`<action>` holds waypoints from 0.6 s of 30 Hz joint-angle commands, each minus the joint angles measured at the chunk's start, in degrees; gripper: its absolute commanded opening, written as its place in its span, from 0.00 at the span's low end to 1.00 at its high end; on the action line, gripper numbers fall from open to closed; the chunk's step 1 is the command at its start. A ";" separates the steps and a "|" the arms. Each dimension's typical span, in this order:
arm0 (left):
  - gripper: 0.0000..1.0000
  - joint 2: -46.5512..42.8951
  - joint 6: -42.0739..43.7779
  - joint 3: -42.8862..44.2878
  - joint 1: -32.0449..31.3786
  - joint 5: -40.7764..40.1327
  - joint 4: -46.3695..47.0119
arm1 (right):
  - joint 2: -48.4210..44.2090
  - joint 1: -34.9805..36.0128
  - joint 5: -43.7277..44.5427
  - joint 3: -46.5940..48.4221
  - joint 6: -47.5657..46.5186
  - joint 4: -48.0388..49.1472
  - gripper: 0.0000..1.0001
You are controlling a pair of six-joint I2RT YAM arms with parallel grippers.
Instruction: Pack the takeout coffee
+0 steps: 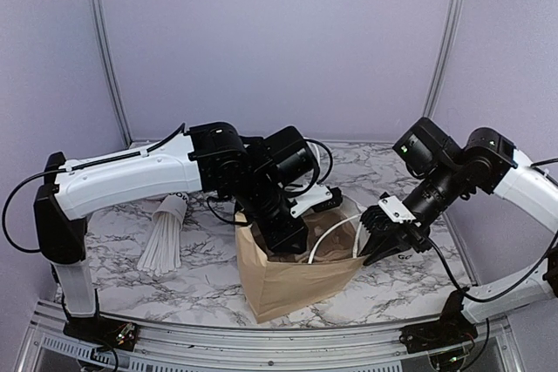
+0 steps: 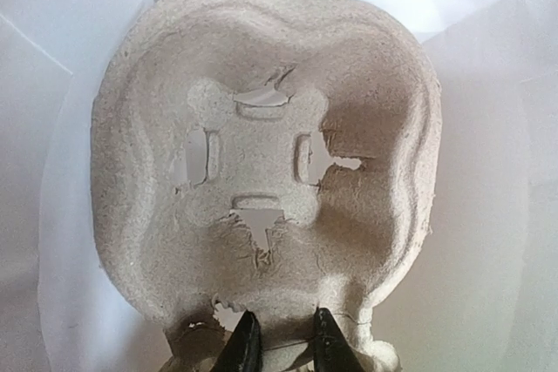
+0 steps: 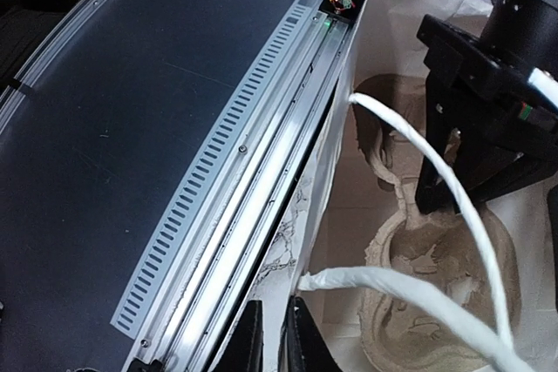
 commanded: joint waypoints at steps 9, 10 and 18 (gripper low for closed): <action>0.19 5.38 0.36 2.62 0.16 2.07 -2.25 | 0.01 0.65 -0.35 -0.66 3.88 9.45 0.08; 0.20 5.69 0.36 2.62 0.01 1.81 -2.31 | -0.05 0.67 -0.85 -0.24 4.15 10.16 0.08; 0.19 8.33 3.14 0.76 -0.18 -1.84 -4.72 | 1.17 0.50 -3.37 6.36 3.47 5.70 0.37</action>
